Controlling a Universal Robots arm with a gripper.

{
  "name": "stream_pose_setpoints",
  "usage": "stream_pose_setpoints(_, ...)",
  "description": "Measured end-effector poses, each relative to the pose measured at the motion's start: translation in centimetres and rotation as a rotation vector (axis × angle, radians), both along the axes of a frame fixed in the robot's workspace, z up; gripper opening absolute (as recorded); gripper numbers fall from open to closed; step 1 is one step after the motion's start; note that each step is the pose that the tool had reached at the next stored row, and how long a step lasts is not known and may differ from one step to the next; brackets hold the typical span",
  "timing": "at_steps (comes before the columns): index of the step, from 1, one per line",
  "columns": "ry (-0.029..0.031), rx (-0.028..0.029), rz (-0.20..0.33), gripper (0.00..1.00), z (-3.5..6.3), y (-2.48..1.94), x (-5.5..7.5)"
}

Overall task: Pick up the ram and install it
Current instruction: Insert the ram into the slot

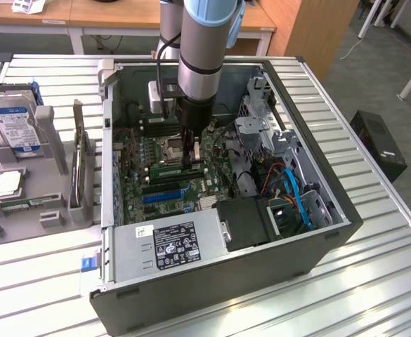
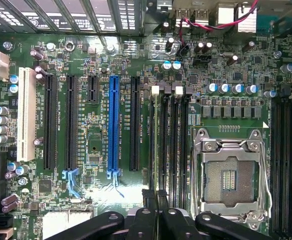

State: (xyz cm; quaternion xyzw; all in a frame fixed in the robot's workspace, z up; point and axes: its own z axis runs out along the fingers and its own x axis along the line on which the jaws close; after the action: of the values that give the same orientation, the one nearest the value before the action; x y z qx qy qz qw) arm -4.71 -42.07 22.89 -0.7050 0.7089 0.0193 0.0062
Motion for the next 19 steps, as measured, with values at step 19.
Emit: stream_pose_setpoints(19,-0.0001,0.0,-0.001,0.12,-0.59,0.0,0.0)
